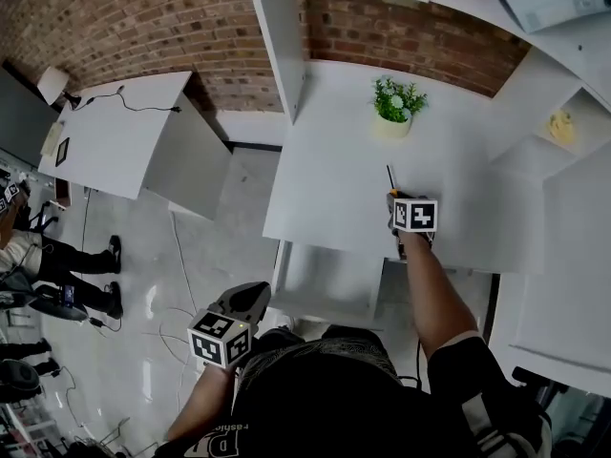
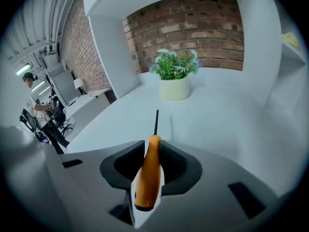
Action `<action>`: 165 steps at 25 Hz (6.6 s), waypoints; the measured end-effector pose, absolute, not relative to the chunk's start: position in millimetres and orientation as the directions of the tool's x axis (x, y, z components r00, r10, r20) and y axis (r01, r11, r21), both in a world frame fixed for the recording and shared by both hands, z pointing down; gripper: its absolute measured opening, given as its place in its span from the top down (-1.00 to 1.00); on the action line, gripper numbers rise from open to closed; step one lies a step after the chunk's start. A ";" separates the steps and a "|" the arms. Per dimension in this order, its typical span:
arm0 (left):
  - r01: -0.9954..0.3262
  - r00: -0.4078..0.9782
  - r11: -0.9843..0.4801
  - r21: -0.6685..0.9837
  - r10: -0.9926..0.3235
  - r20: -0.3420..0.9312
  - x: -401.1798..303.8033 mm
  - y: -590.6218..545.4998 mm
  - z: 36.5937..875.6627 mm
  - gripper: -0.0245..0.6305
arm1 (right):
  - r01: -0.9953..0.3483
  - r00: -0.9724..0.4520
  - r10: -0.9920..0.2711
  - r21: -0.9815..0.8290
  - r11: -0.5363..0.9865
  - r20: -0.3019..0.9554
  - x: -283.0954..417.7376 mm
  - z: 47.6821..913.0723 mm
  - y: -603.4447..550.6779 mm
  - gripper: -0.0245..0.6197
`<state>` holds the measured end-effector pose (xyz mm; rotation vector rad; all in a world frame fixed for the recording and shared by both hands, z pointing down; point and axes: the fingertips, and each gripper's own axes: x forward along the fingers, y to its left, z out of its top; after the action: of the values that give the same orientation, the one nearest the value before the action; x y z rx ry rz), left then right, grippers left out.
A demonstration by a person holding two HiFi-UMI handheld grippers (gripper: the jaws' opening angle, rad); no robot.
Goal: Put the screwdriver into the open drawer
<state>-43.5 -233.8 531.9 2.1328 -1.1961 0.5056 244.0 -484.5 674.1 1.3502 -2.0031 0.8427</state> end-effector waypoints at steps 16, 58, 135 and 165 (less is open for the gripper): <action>-0.711 0.689 -0.614 0.342 -0.510 0.515 -58.9 -253.7 510.9 0.87 | -0.915 -0.390 -0.673 -0.184 0.359 0.628 182.8 575.6 -383.9 0.62; -0.813 0.581 -0.398 0.426 -0.490 0.650 -104.1 -219.6 593.2 0.87 | -0.456 -0.303 -0.064 -0.085 0.886 0.951 86.3 823.5 -259.9 0.62; -0.518 0.814 -0.764 0.384 -0.302 0.496 -94.5 -226.5 531.7 0.87 | -0.885 -0.348 -0.647 -0.011 0.465 0.678 51.7 598.4 -228.6 0.60; -0.637 0.767 -0.689 0.346 -0.519 0.378 -5.2 -56.3 452.7 0.87 | -0.776 -0.631 -0.681 -0.294 0.558 0.371 124.6 460.0 -49.3 0.91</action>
<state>-5.2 -56.3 452.7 2.4992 -0.8719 0.3461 124.6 -49.3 460.0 1.2238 -2.5778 0.6452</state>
